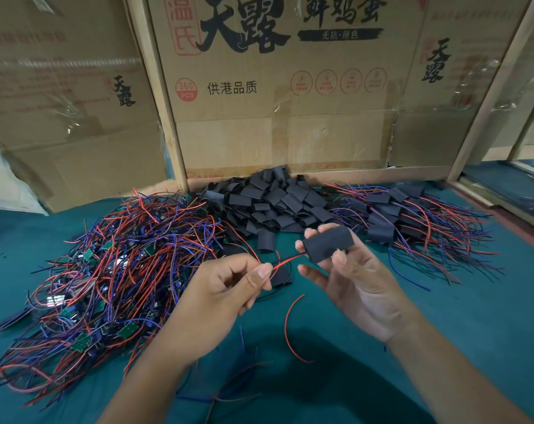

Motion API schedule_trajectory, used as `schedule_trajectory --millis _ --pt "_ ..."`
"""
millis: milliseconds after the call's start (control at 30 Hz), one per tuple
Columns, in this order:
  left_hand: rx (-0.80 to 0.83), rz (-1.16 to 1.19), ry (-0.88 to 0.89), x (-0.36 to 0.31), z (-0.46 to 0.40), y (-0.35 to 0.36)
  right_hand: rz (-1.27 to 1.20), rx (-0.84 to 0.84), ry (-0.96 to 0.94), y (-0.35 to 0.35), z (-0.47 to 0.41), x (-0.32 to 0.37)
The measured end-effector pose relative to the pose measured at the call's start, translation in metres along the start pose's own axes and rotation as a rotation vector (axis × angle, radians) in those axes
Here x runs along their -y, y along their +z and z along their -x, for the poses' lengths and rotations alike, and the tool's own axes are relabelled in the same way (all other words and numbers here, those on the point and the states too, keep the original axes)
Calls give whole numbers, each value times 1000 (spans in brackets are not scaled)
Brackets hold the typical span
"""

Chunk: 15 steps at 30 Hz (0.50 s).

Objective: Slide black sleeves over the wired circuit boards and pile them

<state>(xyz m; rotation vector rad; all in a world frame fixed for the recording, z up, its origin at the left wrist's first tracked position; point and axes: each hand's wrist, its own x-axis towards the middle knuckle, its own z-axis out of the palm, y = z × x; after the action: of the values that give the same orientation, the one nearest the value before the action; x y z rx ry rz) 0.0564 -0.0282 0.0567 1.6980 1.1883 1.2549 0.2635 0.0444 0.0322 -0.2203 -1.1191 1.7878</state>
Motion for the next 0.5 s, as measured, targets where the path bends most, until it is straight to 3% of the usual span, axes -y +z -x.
schedule_trajectory --millis 267,500 --pt "19 -12 -19 3 -1 6 130 26 54 16 4 -20" --pt "-252 80 -145 15 -5 21 217 -31 58 20 6 -39"
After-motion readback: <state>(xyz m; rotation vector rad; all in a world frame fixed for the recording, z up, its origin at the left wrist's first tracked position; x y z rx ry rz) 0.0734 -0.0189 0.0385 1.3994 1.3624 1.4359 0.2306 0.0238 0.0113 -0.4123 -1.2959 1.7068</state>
